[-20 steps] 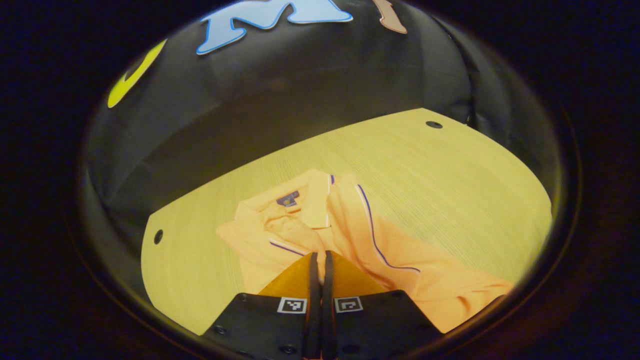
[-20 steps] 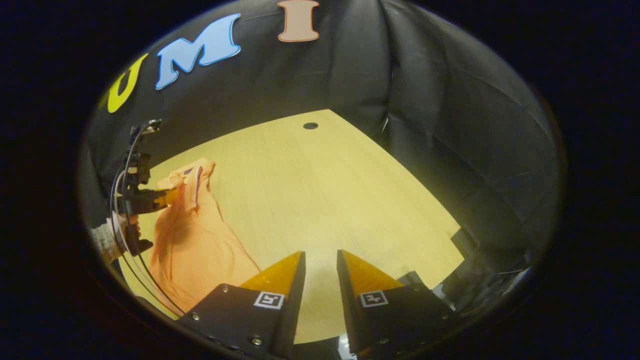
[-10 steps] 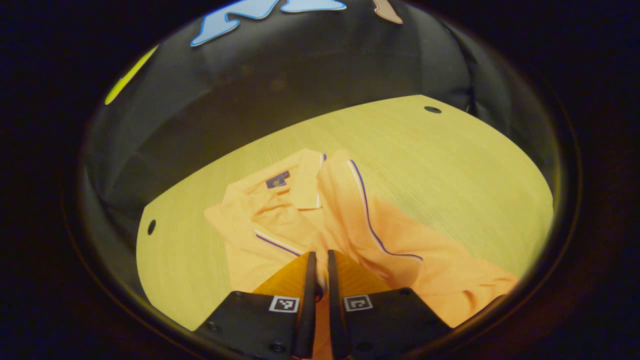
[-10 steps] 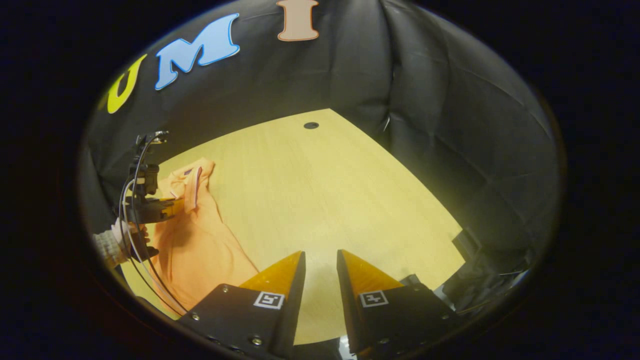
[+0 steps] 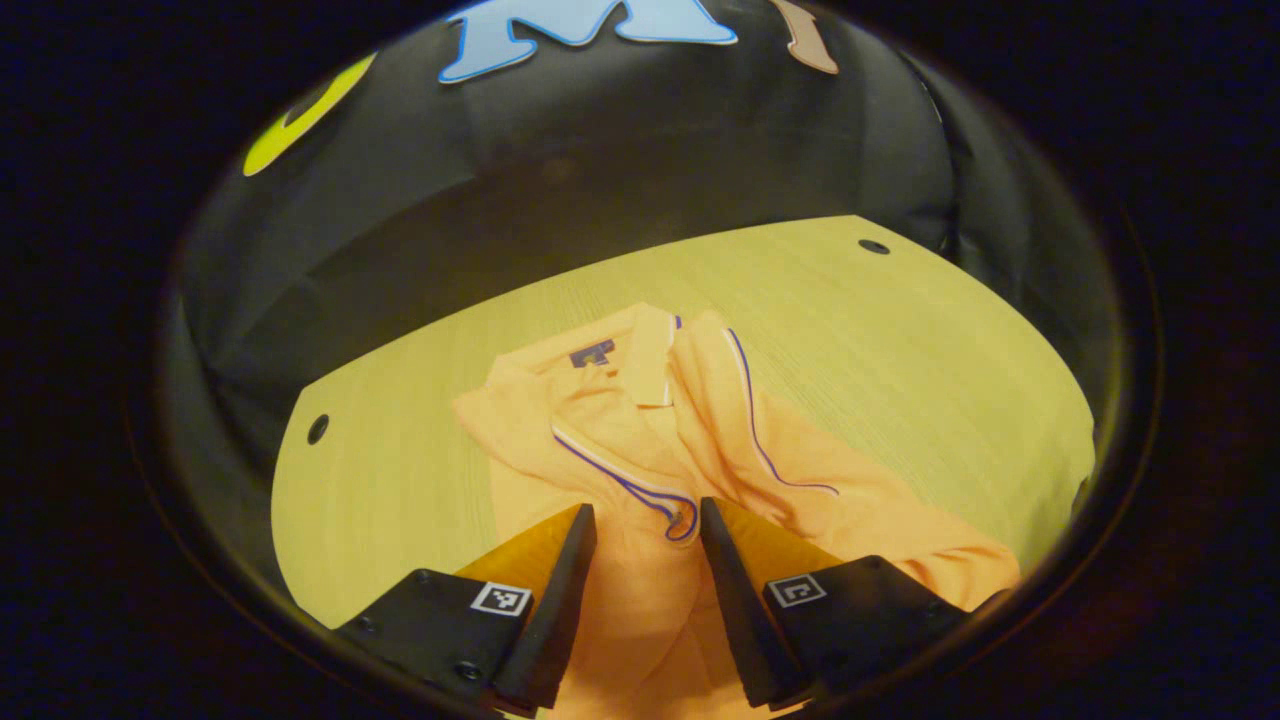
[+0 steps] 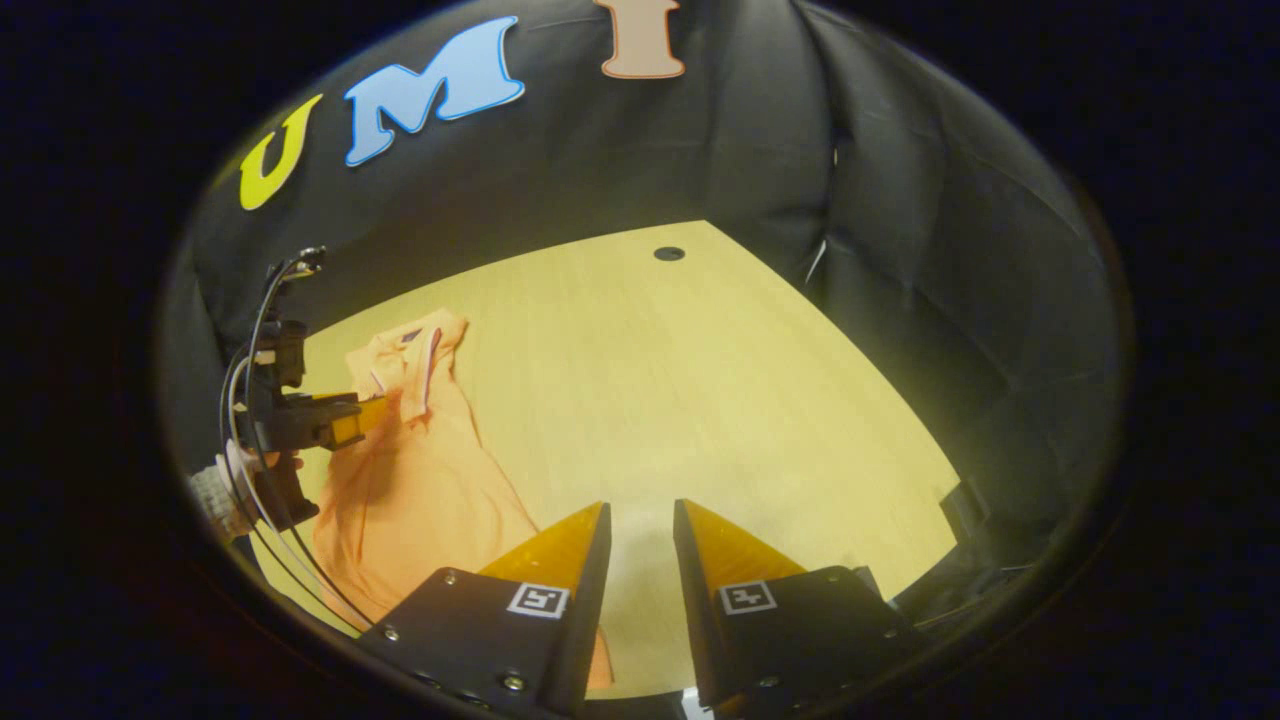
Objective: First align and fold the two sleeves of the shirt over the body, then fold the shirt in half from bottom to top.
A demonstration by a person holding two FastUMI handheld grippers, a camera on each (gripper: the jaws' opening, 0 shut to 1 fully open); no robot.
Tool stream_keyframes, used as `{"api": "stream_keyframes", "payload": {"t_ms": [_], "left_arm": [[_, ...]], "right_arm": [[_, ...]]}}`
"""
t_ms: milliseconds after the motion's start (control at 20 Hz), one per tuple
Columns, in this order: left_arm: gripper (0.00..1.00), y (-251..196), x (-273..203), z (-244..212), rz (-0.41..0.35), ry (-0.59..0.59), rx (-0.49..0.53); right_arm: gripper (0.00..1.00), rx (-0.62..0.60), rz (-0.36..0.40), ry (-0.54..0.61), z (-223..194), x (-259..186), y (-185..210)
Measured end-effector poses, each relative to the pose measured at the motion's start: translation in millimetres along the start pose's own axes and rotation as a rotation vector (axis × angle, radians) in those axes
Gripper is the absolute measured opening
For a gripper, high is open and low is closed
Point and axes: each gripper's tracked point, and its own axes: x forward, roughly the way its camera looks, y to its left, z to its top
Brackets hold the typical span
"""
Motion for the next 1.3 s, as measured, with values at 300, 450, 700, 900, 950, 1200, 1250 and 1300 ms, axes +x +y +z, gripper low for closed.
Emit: {"api": "stream_keyframes", "payload": {"t_ms": [300, 450, 700, 900, 950, 1200, 1250, 1300], "left_arm": [[0.71, 41, -64, -35, 0.061, -0.015, -0.076], [0.71, 59, -93, -69, 0.092, 0.009, -0.095], [0.65, 74, -137, -129, 0.123, 0.064, -0.130], [0.77, 70, -164, -172, 0.129, 0.108, -0.138], [0.77, 66, -170, -182, 0.126, 0.117, -0.141], [0.67, 40, -193, -230, 0.090, 0.188, -0.170], [0.70, 36, -197, -238, 0.086, 0.204, -0.174], [0.74, 32, -200, -246, 0.081, 0.219, -0.176]], "right_arm": [[0.40, -0.075, 0.098, 0.035, -9, 13, 42], [0.40, -0.110, 0.144, 0.054, -17, 17, 62], [0.40, -0.187, 0.194, 0.089, -41, 16, 86], [0.40, -0.261, 0.224, 0.139, -68, 14, 97], [0.39, -0.286, 0.228, 0.154, -76, 15, 98], [0.41, -0.383, 0.234, 0.223, -112, 12, 89], [0.41, -0.394, 0.233, 0.235, -118, 12, 87], [0.40, -0.402, 0.233, 0.249, -124, 13, 86]]}}
